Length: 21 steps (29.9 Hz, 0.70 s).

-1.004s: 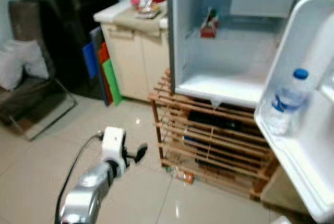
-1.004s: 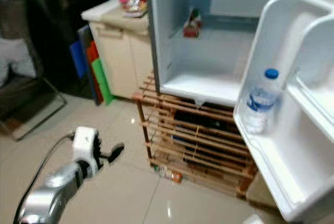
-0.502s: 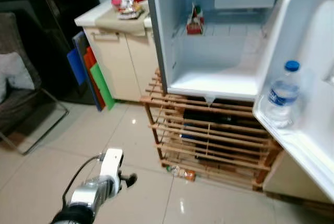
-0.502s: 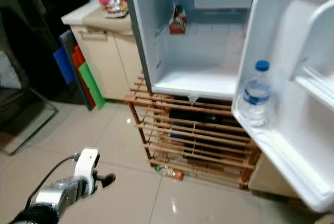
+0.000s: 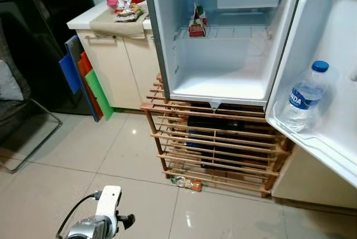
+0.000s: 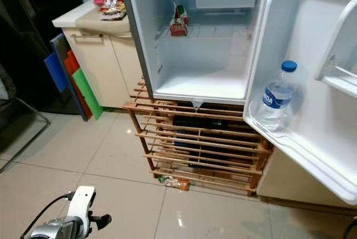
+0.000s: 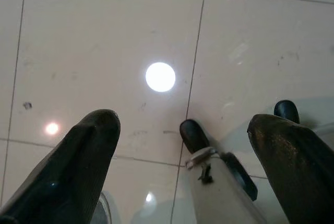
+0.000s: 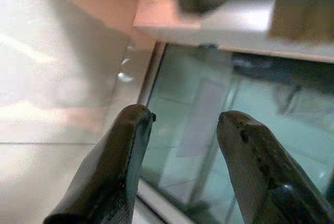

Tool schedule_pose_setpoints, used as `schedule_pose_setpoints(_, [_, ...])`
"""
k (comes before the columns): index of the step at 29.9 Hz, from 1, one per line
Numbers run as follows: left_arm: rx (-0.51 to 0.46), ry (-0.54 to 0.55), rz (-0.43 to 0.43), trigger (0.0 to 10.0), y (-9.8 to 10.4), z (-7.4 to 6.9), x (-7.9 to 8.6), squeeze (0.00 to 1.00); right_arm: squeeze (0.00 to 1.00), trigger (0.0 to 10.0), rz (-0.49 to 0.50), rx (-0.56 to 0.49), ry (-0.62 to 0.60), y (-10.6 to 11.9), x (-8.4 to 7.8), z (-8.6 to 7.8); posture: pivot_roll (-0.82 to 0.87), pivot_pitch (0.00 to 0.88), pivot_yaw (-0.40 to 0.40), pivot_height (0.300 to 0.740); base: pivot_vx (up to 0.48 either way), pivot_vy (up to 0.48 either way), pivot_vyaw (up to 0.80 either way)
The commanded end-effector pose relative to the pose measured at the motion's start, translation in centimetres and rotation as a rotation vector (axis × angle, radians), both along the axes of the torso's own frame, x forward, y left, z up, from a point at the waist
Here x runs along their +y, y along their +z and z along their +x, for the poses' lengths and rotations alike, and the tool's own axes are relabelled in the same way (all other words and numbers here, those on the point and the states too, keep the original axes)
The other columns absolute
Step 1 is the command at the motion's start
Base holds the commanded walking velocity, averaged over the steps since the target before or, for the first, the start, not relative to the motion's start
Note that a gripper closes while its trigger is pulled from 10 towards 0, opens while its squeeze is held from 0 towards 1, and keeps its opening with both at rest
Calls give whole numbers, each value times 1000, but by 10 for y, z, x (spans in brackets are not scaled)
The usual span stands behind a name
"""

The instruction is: Restocking fridge

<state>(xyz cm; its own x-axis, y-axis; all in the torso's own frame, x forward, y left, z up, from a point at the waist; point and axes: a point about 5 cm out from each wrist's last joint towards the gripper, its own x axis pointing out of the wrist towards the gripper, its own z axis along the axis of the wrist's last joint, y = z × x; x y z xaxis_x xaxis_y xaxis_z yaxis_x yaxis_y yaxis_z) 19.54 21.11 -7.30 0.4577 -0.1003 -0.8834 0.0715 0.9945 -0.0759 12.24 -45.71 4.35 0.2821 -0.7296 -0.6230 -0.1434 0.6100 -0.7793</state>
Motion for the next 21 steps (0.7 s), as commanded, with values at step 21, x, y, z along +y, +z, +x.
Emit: schedule_pose_setpoints(21, [7,38,80,10000,-3,-5,9,0,0,10000,202,181,-175,-41,16,-73,-273,0,105,740,0,0,0])
